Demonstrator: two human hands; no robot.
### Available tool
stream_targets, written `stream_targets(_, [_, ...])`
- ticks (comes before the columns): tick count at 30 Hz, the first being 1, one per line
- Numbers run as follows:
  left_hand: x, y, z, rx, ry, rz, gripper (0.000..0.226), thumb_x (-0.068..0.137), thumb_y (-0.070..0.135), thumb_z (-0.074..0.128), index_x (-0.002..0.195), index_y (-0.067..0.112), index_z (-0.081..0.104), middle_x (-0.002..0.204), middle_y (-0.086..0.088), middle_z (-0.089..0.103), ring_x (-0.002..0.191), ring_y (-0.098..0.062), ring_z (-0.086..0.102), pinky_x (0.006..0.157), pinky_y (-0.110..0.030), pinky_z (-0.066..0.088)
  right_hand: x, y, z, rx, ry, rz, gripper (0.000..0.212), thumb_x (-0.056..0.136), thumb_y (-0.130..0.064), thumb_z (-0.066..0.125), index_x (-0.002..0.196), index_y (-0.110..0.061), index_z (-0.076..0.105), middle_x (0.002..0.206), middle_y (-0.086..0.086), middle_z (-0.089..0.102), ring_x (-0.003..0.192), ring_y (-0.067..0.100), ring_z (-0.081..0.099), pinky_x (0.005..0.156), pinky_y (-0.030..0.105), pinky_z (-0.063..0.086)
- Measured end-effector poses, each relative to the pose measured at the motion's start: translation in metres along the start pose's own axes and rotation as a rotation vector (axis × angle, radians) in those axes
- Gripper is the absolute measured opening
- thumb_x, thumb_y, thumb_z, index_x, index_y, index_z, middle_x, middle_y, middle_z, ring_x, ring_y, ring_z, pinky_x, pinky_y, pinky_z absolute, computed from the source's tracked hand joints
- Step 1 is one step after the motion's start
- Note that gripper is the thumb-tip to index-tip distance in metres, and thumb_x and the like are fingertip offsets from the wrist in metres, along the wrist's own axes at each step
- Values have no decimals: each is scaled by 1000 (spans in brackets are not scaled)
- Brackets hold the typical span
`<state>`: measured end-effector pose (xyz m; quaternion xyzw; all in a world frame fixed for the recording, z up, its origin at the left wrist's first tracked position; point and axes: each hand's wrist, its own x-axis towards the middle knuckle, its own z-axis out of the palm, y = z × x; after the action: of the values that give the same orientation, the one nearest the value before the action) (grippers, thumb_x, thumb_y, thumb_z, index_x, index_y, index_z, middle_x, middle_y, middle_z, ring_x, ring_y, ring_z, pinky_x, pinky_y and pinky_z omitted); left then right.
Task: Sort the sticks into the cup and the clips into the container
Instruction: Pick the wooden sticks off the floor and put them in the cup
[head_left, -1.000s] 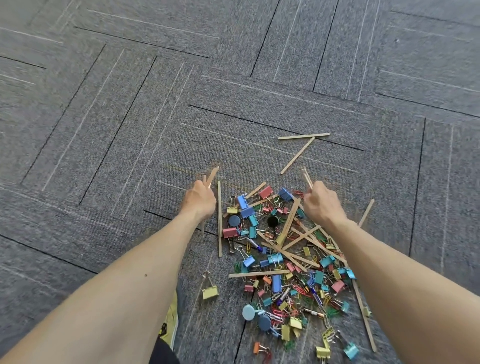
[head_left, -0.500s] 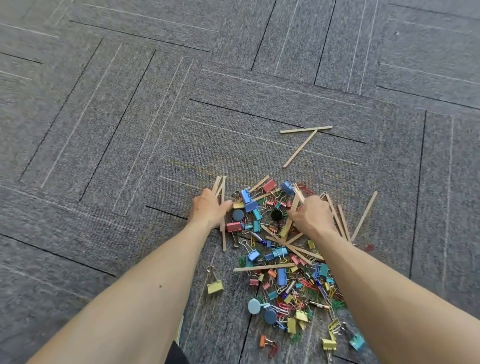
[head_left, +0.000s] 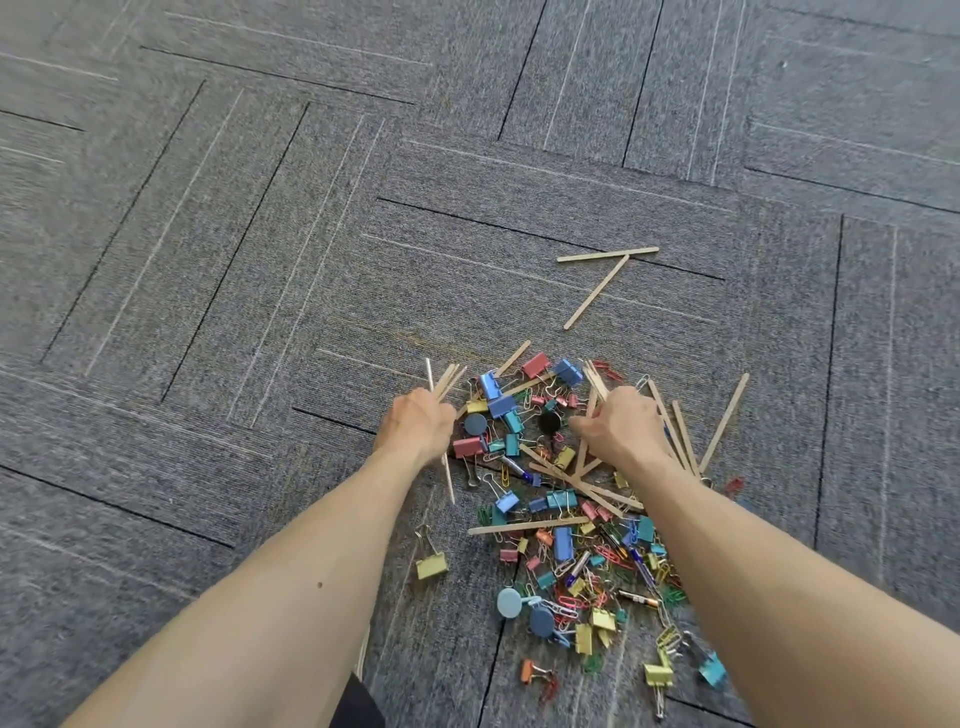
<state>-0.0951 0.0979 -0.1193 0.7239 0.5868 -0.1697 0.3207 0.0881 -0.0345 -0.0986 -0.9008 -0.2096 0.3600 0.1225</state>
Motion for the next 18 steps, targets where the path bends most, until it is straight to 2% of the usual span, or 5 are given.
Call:
stream_targets(4, [0,-1,-10,-77,41,19,18,102,24,37,106,7,41,84,-5,52,59,-14,45,47,-26,35,-7,7,7,-102,23,-5,33,90,-21,71,64,-7,56,60,5,62,50,15,57,48,26,42])
stream_targets(7, [2,2,-14,-186,63,48,15,102,22,35,109,10,37,84,-3,50,62,-14,46,49,-27,37,-9,10,10,-120,23,-12,24,92,-14,66,70,-7,59,64,6,63,56,17,63,55,30,53])
stream_targets(11, [5,18,-12,-317,45,72,14,103,18,31,112,10,40,81,-5,49,65,-17,47,52,-33,41,-9,14,10,-62,-46,-41,19,90,-22,69,80,-7,61,70,7,67,63,21,70,61,36,60])
stream_targets(14, [3,37,-8,-428,-25,98,11,104,12,33,112,9,39,95,-14,54,72,-22,52,62,-43,52,-6,20,0,-41,-57,-65,20,92,-21,65,77,-9,61,71,6,68,64,19,69,63,35,61])
stream_targets(18, [-5,58,-2,-298,43,139,23,100,12,38,121,2,42,102,-14,51,87,-27,49,63,-26,42,1,28,-18,35,-93,-83,15,97,-17,58,83,-10,59,81,8,67,66,17,66,57,29,58])
